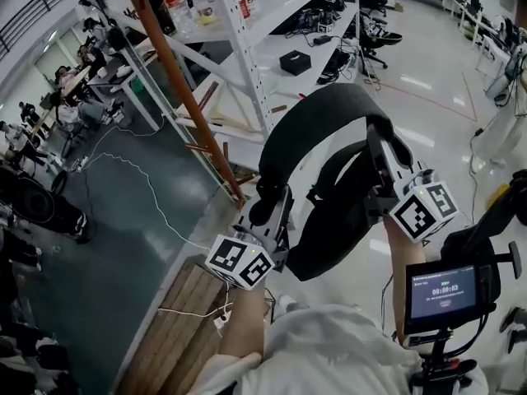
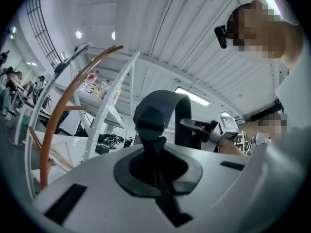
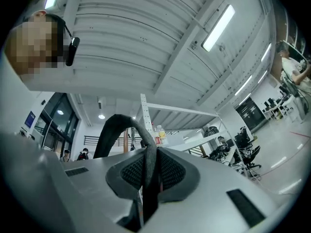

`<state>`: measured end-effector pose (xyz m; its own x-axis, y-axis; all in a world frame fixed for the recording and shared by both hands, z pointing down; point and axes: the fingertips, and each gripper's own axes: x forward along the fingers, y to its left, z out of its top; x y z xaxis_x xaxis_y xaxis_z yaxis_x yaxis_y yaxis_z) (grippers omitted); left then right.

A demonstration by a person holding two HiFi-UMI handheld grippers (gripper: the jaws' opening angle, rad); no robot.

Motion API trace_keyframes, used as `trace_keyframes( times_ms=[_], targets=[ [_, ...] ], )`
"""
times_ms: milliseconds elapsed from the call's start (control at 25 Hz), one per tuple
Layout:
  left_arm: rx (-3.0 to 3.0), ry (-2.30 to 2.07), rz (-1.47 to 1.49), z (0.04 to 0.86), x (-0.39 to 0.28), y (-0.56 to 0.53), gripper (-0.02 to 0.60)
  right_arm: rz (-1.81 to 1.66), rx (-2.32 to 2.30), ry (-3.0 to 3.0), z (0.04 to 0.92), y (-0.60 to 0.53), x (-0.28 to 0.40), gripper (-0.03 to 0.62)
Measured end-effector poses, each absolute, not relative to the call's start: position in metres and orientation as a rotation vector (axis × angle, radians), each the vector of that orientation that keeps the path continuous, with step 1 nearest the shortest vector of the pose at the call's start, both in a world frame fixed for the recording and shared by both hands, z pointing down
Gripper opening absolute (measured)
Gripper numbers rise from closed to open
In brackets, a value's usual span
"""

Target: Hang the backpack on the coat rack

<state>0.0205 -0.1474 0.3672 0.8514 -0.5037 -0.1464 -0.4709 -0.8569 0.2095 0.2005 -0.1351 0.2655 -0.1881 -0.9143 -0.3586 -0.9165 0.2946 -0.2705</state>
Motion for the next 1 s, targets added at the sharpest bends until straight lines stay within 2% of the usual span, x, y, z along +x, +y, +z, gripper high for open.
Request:
trace_keyframes(
  times_ms=[440, 1000],
  targets=[
    [2.842, -1.006, -0.329, 0.354, -0.119, -0.200, 0.005, -0.041, -1.488, 2.175, 0.260, -0.211, 0.067, 0.043],
    [2.756, -1.374, -0.331, 0.336, -0.152, -0.237, 0.005, -0.079, -1.261, 2.343, 0.234, -0.290, 0.014, 0.043]
  ],
)
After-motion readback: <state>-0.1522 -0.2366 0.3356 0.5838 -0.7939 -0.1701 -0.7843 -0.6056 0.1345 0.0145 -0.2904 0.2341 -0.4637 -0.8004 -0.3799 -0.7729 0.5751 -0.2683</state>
